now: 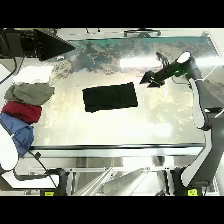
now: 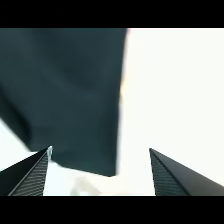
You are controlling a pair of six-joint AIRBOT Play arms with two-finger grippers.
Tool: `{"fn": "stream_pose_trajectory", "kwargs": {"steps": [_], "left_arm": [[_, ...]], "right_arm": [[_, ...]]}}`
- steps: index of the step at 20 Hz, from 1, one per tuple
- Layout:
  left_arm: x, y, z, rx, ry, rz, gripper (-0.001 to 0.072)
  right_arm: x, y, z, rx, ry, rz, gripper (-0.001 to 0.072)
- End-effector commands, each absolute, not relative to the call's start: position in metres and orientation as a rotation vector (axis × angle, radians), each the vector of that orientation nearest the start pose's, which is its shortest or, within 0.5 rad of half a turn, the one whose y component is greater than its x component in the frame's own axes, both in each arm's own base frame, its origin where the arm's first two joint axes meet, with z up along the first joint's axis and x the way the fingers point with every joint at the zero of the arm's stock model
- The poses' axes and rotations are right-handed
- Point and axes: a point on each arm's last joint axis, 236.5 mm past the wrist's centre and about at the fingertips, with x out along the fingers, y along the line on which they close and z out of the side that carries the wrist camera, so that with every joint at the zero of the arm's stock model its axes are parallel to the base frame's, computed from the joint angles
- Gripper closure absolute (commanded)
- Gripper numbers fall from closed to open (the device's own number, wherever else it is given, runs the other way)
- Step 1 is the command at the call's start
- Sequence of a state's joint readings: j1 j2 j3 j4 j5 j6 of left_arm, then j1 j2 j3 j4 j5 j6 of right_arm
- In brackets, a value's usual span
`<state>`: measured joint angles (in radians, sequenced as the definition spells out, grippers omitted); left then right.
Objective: Fold the shirts.
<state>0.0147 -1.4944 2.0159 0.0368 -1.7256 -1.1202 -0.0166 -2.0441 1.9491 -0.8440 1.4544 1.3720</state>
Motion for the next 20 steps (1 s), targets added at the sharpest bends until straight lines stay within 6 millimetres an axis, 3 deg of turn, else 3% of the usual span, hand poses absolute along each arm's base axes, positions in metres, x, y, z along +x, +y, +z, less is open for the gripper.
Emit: {"fn": "stream_pose_trajectory", "kwargs": {"steps": [1, 7, 9, 10, 11, 13, 15, 16, 20], "left_arm": [[0.31, -0.233, 0.369, -0.345, 0.602, -1.576, 0.0685], [0.314, -0.233, 0.363, -0.338, 0.618, -1.56, 0.0686], [0.314, -0.233, 0.363, -0.339, 0.618, -1.56, 0.0685], [0.315, -0.233, 0.363, -0.339, 0.618, -1.56, 0.0685], [0.315, -0.233, 0.363, -0.339, 0.618, -1.56, 0.0685], [0.314, -0.233, 0.363, -0.339, 0.618, -1.56, 0.0686], [0.314, -0.233, 0.363, -0.339, 0.619, -1.56, 0.0686], [0.315, -0.233, 0.363, -0.339, 0.619, -1.56, 0.0685], [0.315, -0.233, 0.363, -0.339, 0.619, -1.561, 0.0686]], "right_arm": [[0.498, 0.152, -0.075, 0.497, 1.504, 0.602, 0.0011], [0.5, 0.21, -0.101, 0.479, 1.483, 0.659, 0.0011], [0.495, 0.229, -0.098, 0.503, 1.484, 0.697, 0.0014], [0.495, 0.236, -0.093, 0.523, 1.478, 0.716, 0.0218], [0.496, 0.243, -0.085, 0.547, 1.456, 0.752, 0.0699], [0.502, 0.248, -0.065, 0.611, 1.415, 0.787, 0.0692], [0.513, 0.231, -0.045, 0.621, 1.368, 0.757, 0.0693], [0.523, 0.212, -0.032, 0.633, 1.331, 0.711, 0.0694], [0.552, 0.094, 0.026, 0.712, 1.185, 0.482, 0.0696]]}}
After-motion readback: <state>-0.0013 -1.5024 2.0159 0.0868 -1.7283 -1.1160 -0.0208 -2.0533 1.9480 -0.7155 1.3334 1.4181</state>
